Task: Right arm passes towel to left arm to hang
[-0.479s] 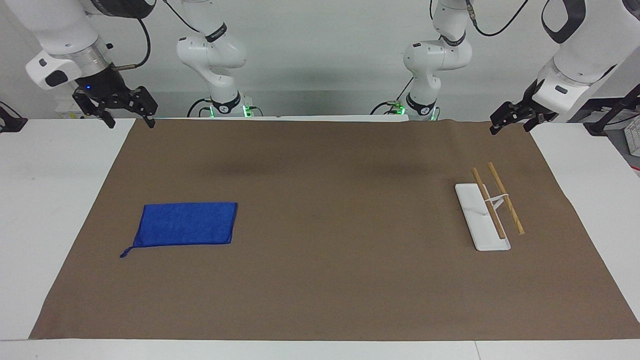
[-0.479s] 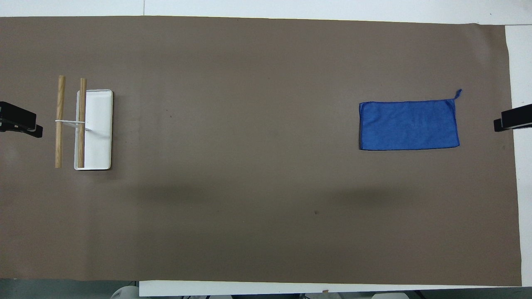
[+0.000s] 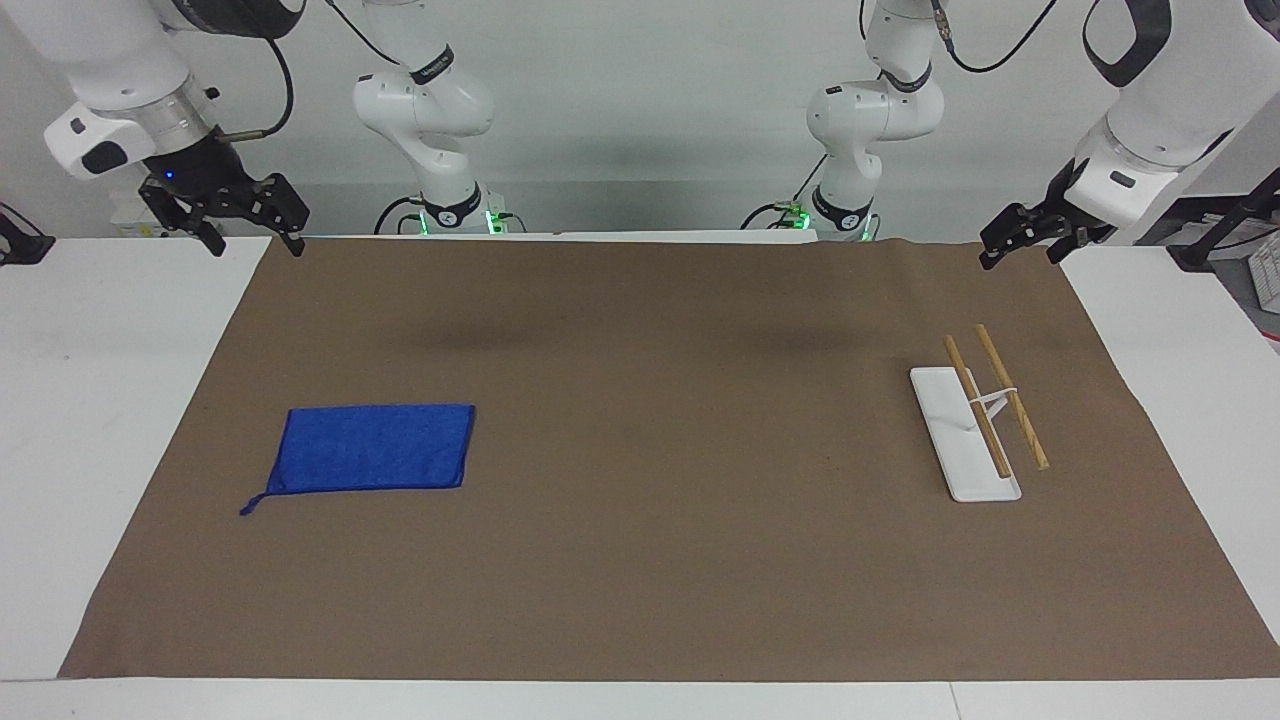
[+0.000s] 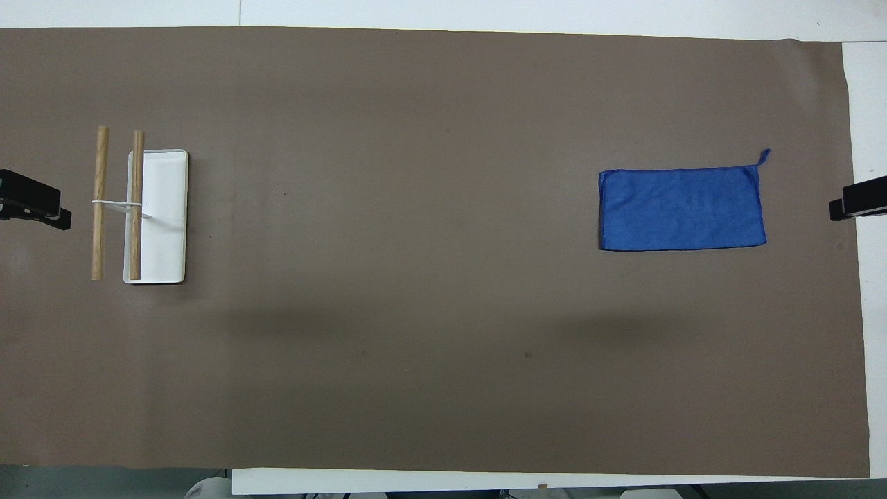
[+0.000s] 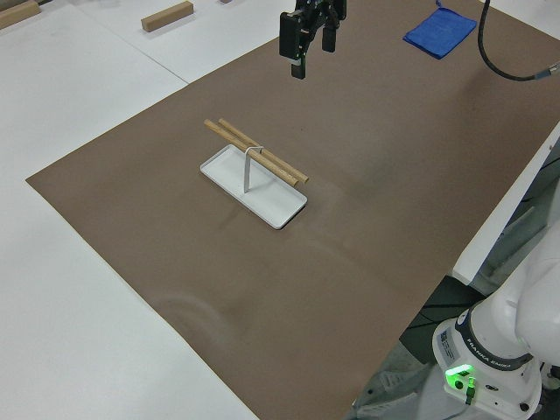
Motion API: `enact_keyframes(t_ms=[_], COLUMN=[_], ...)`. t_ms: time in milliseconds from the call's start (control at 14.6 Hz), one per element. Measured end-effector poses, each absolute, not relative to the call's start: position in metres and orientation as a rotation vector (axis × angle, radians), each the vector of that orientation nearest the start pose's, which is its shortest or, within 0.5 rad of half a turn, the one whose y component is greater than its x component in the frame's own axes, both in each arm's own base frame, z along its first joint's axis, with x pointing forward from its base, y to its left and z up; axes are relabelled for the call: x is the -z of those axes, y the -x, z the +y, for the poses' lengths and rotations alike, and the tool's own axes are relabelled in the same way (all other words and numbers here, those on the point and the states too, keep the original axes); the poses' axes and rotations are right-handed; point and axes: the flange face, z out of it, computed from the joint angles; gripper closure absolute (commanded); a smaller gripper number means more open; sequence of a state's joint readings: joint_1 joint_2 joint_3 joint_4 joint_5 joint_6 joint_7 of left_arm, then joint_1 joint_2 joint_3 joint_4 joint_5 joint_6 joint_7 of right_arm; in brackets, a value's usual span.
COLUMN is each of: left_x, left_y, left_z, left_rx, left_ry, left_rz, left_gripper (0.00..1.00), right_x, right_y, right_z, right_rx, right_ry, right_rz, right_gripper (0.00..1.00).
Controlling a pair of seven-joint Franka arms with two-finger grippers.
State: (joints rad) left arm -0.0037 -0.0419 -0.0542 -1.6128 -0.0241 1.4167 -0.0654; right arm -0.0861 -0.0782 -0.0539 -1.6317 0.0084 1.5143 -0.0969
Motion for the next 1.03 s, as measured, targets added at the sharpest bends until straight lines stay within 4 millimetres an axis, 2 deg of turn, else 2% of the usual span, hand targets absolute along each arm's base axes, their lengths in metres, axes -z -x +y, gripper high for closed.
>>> enact_keyframes(t_ms=[68,137,342,479,1026], left_x=[-0.615,-0.615,-0.615,-0.615,-0.615], left_y=[-0.523,-0.523,-0.523,-0.523,-0.523], left_z=[-0.034,-0.034,-0.034,-0.034,-0.034], left_rx=[-0.245,-0.245,-0.245,-0.245,-0.245], left_ry=[3.144,3.144,3.144,3.144,3.144], left_rz=[-0.009,-0.009,-0.009,-0.009,-0.009], left_gripper=[0.00,0.00,0.00,0.00,0.00], right_x=[-0.624,-0.605,-0.520,-0.477,-0.351], right_y=[-0.521,-0.526,-0.542,-0.546,-0.567], right_z=[-0.079,-0.089,-0.111,-0.111,-0.091], right_rx=[-0.056,-0.034,0.056,0.108,0.116], right_ry=[3.123,3.124,3.137,3.145,3.156], right_rz=[0.069,0.061,-0.001,-0.008,-0.069], right_gripper=[0.00,0.00,0.00,0.00,0.00])
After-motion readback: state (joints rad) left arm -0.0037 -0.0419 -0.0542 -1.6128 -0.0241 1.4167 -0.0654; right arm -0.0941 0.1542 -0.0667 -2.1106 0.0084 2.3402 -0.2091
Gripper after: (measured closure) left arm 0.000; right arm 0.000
